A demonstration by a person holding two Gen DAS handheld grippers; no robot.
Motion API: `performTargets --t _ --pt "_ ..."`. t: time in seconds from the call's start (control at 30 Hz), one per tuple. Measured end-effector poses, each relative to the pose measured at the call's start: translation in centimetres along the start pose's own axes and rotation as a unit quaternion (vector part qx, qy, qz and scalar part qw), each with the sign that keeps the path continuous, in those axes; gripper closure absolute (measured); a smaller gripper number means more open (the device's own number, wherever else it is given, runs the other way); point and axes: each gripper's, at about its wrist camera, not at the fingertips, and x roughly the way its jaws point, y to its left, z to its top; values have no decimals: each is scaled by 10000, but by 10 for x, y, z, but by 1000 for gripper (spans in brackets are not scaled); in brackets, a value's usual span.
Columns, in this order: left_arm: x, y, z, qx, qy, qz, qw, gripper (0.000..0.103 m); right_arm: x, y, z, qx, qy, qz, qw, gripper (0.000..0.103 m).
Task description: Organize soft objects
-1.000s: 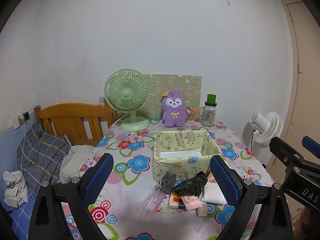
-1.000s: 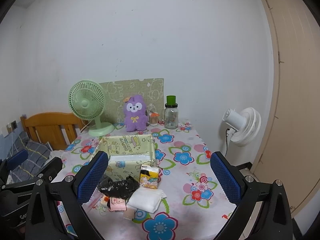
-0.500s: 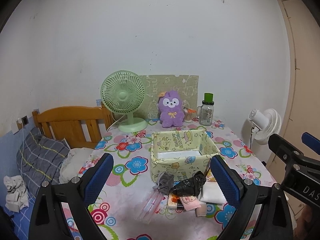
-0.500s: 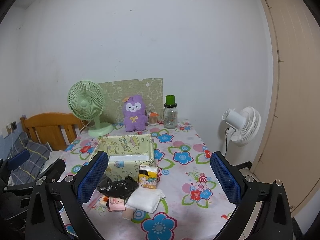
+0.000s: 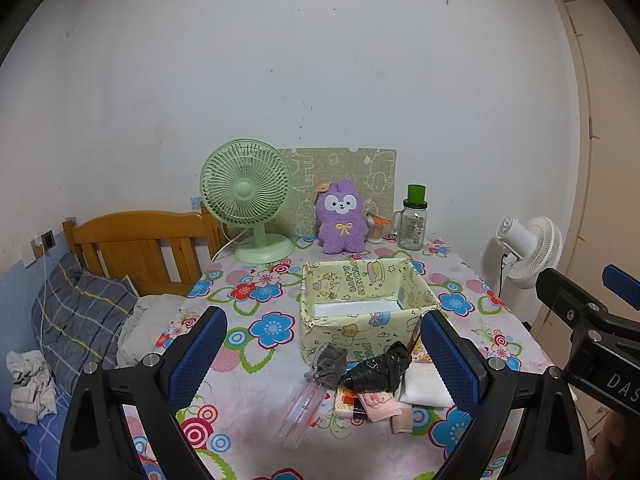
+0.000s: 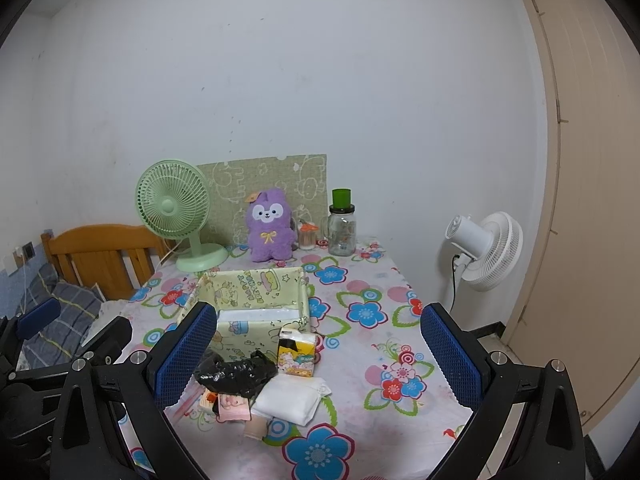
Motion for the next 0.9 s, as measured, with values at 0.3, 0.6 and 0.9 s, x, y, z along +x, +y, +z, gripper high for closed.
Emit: performTargets --t 0.3,0.6,0.9 --pt "0 0 0 4 -1 -5 10000 5 1 3 1 -18 -2 8 10000 0" --pt "1 0 1 9 -4 -18 10000 5 1 3 1 -15 2 22 10000 0" --pt "0 0 0 12 -9 -27 10000 5 2 5 2 -15 9 100 9999 0"
